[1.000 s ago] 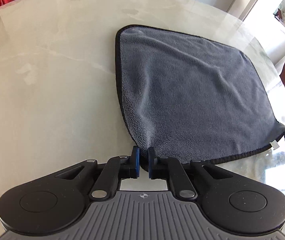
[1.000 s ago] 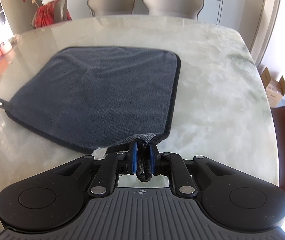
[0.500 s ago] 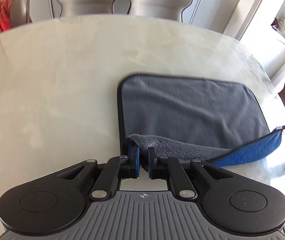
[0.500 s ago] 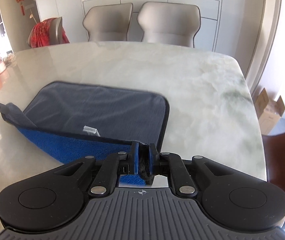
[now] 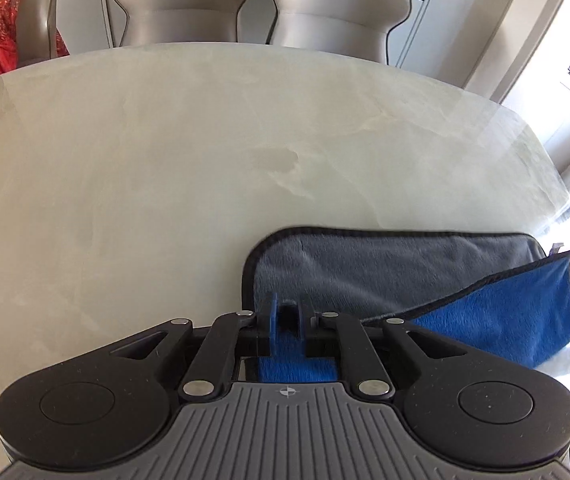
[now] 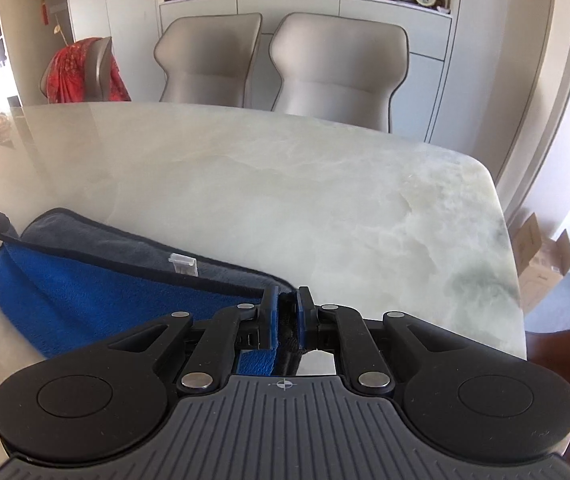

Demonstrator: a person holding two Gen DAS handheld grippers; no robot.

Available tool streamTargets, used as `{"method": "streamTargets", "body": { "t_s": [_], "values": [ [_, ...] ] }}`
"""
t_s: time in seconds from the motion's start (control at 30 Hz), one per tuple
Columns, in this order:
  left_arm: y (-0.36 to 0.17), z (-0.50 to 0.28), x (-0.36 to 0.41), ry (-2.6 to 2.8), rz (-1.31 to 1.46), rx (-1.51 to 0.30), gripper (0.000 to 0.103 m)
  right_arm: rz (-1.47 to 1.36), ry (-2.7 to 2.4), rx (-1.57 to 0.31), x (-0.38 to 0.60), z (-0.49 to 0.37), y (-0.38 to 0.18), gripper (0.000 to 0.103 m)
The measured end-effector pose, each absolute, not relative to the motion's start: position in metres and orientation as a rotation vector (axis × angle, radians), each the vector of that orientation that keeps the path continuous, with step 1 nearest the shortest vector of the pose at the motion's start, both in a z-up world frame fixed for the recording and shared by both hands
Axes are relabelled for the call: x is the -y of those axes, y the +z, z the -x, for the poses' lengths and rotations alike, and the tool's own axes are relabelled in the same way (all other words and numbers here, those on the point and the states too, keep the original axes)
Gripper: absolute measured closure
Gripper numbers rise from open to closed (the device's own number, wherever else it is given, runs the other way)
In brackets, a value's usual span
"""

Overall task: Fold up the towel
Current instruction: 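Lift the held edge and fold it over toward the opposite edge with both grippers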

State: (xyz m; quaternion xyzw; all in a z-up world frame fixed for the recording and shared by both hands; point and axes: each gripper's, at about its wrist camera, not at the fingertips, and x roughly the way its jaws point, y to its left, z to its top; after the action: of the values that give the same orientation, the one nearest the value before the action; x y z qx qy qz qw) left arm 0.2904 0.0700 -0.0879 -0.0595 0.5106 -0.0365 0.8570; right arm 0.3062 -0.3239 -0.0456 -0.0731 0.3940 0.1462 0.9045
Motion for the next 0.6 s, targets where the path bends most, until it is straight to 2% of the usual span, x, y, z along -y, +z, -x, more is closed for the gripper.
{"method": "streamTargets", "body": {
  "t_s": [0.1,0.2,0.27,0.3,0.37,0.43,0.6],
  "values": [
    [-0.091,-0.301,-0.074,-0.061,0.135,-1.065,0.090,0.158,0.291,-0.846,0.323,-0.320,-0.056,0.096],
    [-0.094,-0.309,-0.078,-0.061,0.143,-1.060,0.082,0.182,0.273,-0.874,0.319,-0.326,-0.069,0.095],
    [-0.094,-0.305,-0.080,-0.082,0.135,-1.044,0.065,0.171,0.281,-0.881,0.318,-0.324,-0.071,0.092],
    [-0.094,-0.304,-0.081,-0.092,0.131,-1.036,0.060,0.166,0.284,-0.881,0.318,-0.321,-0.072,0.090],
    [-0.095,-0.296,-0.082,-0.126,0.109,-1.016,0.049,0.164,0.288,-0.876,0.318,-0.315,-0.073,0.075],
    [-0.097,-0.291,-0.083,-0.146,0.091,-1.009,0.045,0.134,0.286,-0.871,0.321,-0.312,-0.074,0.071],
    [-0.109,-0.281,-0.081,-0.186,0.051,-1.014,0.041,0.040,0.284,-0.876,0.329,-0.306,-0.080,0.068]
  ]
}}
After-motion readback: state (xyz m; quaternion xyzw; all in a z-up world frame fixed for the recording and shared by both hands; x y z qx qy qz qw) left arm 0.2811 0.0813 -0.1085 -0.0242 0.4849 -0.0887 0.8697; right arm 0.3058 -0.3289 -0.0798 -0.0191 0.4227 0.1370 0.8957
